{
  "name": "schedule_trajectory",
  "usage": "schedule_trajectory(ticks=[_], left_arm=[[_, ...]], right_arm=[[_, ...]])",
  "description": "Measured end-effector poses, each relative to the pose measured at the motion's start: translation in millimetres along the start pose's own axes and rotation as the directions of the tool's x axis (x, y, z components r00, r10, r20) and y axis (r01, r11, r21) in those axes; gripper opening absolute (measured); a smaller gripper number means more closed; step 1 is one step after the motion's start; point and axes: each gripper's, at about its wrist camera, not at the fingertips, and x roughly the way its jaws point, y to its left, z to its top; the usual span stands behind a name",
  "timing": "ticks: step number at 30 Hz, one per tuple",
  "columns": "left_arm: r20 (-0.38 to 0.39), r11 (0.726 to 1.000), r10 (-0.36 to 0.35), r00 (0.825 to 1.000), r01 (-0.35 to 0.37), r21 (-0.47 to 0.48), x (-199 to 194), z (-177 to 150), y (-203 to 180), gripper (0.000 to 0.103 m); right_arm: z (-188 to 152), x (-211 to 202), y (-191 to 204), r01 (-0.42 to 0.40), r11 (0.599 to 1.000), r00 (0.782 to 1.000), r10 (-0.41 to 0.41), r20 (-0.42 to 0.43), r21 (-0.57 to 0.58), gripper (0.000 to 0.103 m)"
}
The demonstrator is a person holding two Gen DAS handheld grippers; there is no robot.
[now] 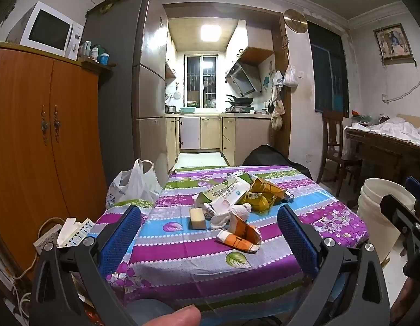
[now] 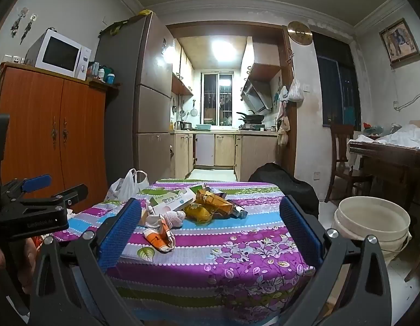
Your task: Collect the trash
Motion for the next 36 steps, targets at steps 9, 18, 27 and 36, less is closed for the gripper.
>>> schedule_trajectory(ticks=[9, 18, 27, 36], left_arm=[[-0.002, 1.000, -0.004, 1.000, 0.004, 0.019, 0, -3, -7, 0.099], [-0.008, 0.999, -0.049, 0.999, 0.049, 0.015, 0, -1, -2, 0.099], [-0.035, 0.998, -0.052, 0.998, 0.053, 0.020, 4, -4, 2, 0.099], [-0.044, 0.999, -0.044, 0.998, 0.045, 0.005, 5, -11, 11, 0.099]], right_arm=[[0, 1, 0, -0.002, 1.000, 1.000, 0.002, -0.004, 0.007, 0.098], [0, 0, 0, -0.002, 1.000, 1.000, 0.002, -0.007, 0.010, 0.098], [-3, 3, -3, -0.004, 1.000, 1.000, 0.004, -0.011, 0.018, 0.098], [-4, -4, -1, 0.005, 1.000, 1.000, -0.005, 0.001, 0.012, 0.098]])
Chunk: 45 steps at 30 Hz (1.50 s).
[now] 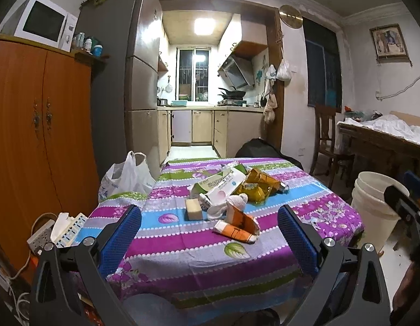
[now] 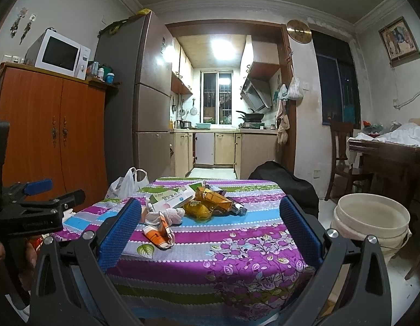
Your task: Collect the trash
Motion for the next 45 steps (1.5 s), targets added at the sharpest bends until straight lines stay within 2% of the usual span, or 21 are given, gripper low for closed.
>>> schedule_trajectory(ticks=[7, 13, 19, 24, 29, 35, 45], left_arm=[[-0.020, 1.000, -0.002, 1.000, 0.002, -0.021, 5, -6, 3, 0.099], [-0.054, 0.991, -0.064, 0.996, 0.057, -0.122, 11, -12, 13, 0.099], [-0.042, 0.989, -0.030, 0.999, 0.024, -0.145, 11, -11, 19, 0.099], [-0.043, 0.991, 0.012, 0.999, -0.017, -0.136, 14, -10, 19, 0.099], [-0.005, 0.998, 0.050, 0.999, -0.050, -0.048, 8, -8, 8, 0.099], [0.014, 0.999, 0.035, 0.999, -0.035, -0.014, 2, -6, 3, 0.099], [-0.023, 1.000, 0.005, 1.000, -0.004, 0.022, 7, -6, -3, 0.099]], right_arm=[[-1, -6, 2, 0.013, 1.000, 0.999, -0.013, 0.036, 0.008, 0.098], [-2, -7, 2, 0.019, 1.000, 0.999, -0.019, 0.044, 0.001, 0.098], [-2, -7, 5, -0.007, 1.000, 0.999, 0.007, 0.041, -0.008, 0.098], [-1, -6, 6, -0.007, 1.000, 0.999, 0.008, 0.037, -0.011, 0.098], [-2, -3, 6, -0.002, 1.000, 1.000, 0.002, 0.019, -0.004, 0.098], [0, -2, 7, -0.001, 1.000, 1.000, 0.001, 0.013, -0.010, 0.098], [1, 0, 7, -0.009, 1.000, 1.000, 0.009, -0.008, -0.015, 0.098]])
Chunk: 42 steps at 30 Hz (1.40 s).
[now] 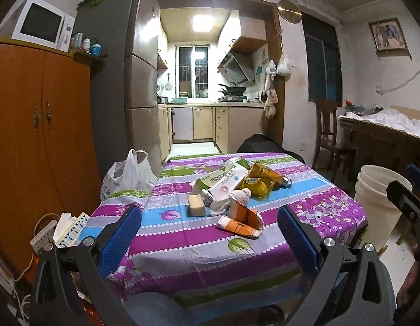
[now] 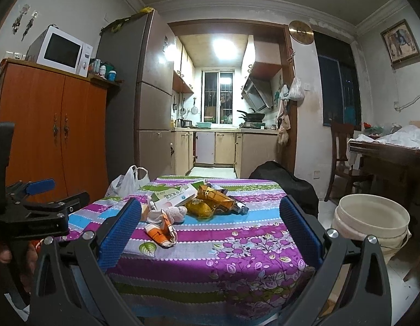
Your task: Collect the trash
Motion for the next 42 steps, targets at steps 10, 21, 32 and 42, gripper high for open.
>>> schedule_trajectory(ticks=[10, 21, 32, 42], left_arm=[[-0.013, 1.000, -0.010, 1.000, 0.010, 0.016, 5, -2, -3, 0.099], [-0.018, 1.000, -0.005, 1.000, 0.006, 0.014, 8, -4, -4, 0.099], [-0.211, 0.998, 0.001, 0.978, 0.013, 0.063, 115, -4, 53, 0.099], [-0.396, 0.982, -0.188, 0.899, 0.166, -0.088, 237, 5, 107, 0.099]], right_arm=[[-1, 2, 0, -0.006, 1.000, 1.000, 0.006, 0.000, -0.003, 0.098], [-2, 2, 1, -0.010, 1.000, 1.000, 0.010, -0.005, -0.005, 0.098], [-9, 131, 9, -0.359, 0.928, 0.876, 0.372, -0.307, 0.099, 0.070], [-69, 280, 55, -0.476, 0.867, 0.670, 0.468, -0.576, 0.151, 0.049]])
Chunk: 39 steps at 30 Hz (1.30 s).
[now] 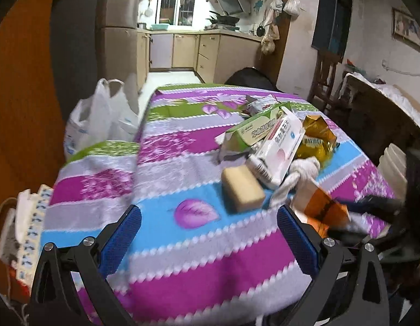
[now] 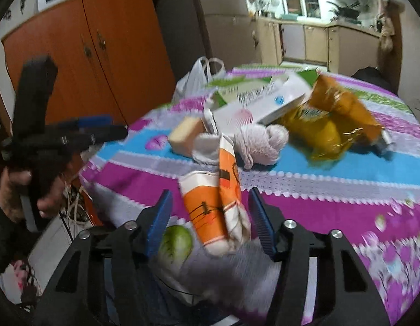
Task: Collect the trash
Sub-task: 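Grasp the yellow sponge with the left tool while the right tool grasps the orange-white tube, then carry sponge and tube over the white basin and open both tools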
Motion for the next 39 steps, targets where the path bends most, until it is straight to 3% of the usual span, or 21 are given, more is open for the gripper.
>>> schedule_trajectory(ticks=[2, 6, 8, 9, 10, 14, 22, 28, 30, 33, 36, 38, 39], left_arm=[[-0.010, 1.000, -0.020, 1.000, 0.020, 0.004, 17, 6, -9, 0.099], [-0.026, 1.000, -0.020, 0.999, 0.021, 0.018, 45, 10, -28, 0.095], [-0.048, 0.999, -0.049, 0.998, 0.049, -0.001, 58, 11, -32, 0.077], [-0.059, 0.998, -0.063, 0.996, 0.063, -0.013, 65, 11, -33, 0.074], [-0.063, 0.997, -0.071, 0.996, 0.070, -0.017, 68, 10, -33, 0.068], [-0.064, 0.997, -0.081, 0.995, 0.080, -0.021, 77, 7, -35, 0.046], [-0.032, 0.998, -0.060, 0.998, 0.059, -0.023, 68, 0, -29, 0.039], [0.041, 0.999, -0.035, 0.999, 0.036, -0.025, 31, 9, -22, 0.039], [0.073, 0.999, -0.054, 0.996, 0.054, 0.004, 18, 19, -34, 0.039], [0.102, 0.988, -0.133, 0.986, 0.124, 0.087, 5, 44, -74, 0.039], [0.121, 0.966, -0.220, 0.968, 0.198, 0.167, 0, 74, -131, 0.039], [0.138, 0.939, -0.295, 0.946, 0.259, 0.227, -6, 95, -179, 0.039], [0.138, 0.919, -0.340, 0.930, 0.298, 0.259, -9, 107, -209, 0.039]], right_arm=[[-4, 6, -1, 0.008, 1.000, 1.000, -0.007, -0.015, 0.003, 0.040], [-9, -4, -6, 0.020, 0.999, 0.999, -0.022, 0.035, 0.045, 0.029], [-14, -18, -12, 0.022, 0.998, 0.998, -0.025, 0.054, 0.065, 0.026], [-17, -24, -13, 0.021, 0.997, 0.998, -0.025, 0.059, 0.073, 0.022], [-18, -27, -13, 0.022, 0.997, 0.998, -0.027, 0.060, 0.077, 0.014], [-20, -35, -17, 0.022, 0.996, 0.997, -0.028, 0.070, 0.087, 0.013], [-13, -28, -20, 0.046, 0.995, 0.995, -0.054, 0.081, 0.093, 0.012], [-5, -66, -22, 0.087, 0.988, 0.979, -0.109, 0.174, 0.128, 0.012], [2, -88, -24, 0.131, 0.982, 0.961, -0.160, 0.225, 0.138, 0.012], [15, -133, -40, 0.226, 0.958, 0.918, -0.270, 0.289, 0.176, 0.012], [22, -188, -69, 0.354, 0.905, 0.849, -0.417, 0.324, 0.236, 0.012], [20, -226, -94, 0.429, 0.856, 0.799, -0.509, 0.320, 0.290, 0.012], [17, -252, -111, 0.475, 0.818, 0.762, -0.567, 0.312, 0.326, 0.012]])
